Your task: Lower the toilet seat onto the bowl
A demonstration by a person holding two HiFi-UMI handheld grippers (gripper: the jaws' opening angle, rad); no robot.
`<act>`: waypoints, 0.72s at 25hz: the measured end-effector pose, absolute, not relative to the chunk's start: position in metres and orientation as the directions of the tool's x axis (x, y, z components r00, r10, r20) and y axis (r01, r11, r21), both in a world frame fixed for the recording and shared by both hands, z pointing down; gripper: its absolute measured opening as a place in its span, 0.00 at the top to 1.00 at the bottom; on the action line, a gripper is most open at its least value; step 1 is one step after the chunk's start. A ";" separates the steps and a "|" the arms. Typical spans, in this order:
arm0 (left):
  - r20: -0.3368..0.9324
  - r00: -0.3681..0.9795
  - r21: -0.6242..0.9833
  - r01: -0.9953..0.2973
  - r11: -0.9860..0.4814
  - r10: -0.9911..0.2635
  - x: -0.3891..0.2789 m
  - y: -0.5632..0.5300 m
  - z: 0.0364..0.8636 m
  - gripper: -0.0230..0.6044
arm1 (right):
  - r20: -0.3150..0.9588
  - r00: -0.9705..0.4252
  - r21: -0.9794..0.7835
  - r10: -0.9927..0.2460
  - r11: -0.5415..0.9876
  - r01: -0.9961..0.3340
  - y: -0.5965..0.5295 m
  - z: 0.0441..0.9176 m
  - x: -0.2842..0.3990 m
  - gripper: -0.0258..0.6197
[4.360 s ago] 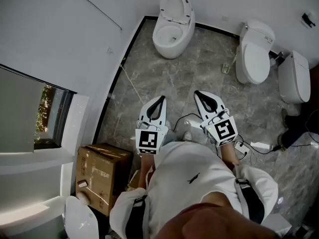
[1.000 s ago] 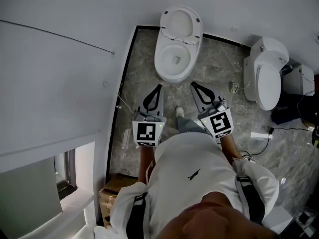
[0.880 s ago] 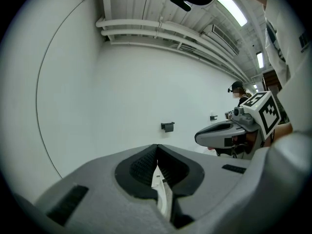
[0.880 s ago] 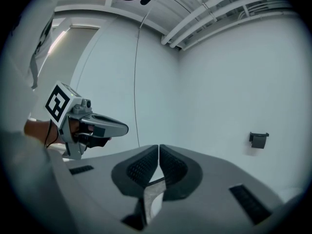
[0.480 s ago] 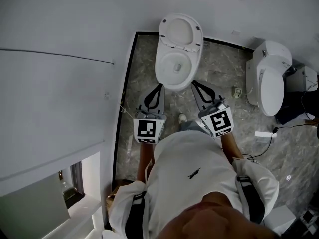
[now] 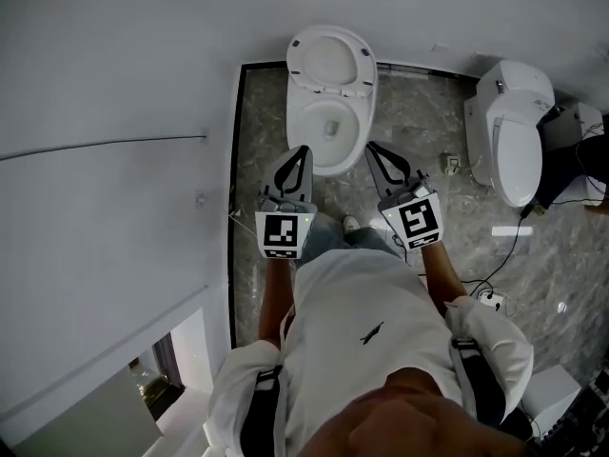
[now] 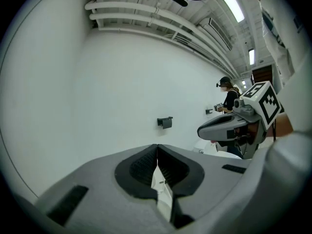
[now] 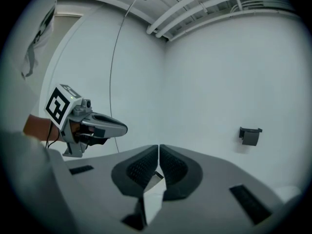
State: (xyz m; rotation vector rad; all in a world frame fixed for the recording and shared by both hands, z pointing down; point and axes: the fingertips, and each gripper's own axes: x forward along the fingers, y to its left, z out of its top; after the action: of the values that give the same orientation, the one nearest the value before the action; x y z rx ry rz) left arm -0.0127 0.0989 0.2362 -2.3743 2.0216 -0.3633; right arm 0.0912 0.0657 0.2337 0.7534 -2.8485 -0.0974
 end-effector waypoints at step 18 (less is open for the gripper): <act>0.211 0.350 -0.105 -0.920 -0.377 -0.913 -0.114 -0.043 0.278 0.92 | 0.196 -0.687 0.136 -0.700 0.713 -0.688 -0.059 0.267 0.005 0.91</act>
State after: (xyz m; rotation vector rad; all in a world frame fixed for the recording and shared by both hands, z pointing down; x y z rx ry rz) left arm -0.1144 -0.0431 0.2775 -2.6071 1.7703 -0.3732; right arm 0.0055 -0.0592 0.2668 1.1057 -2.6870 -0.0752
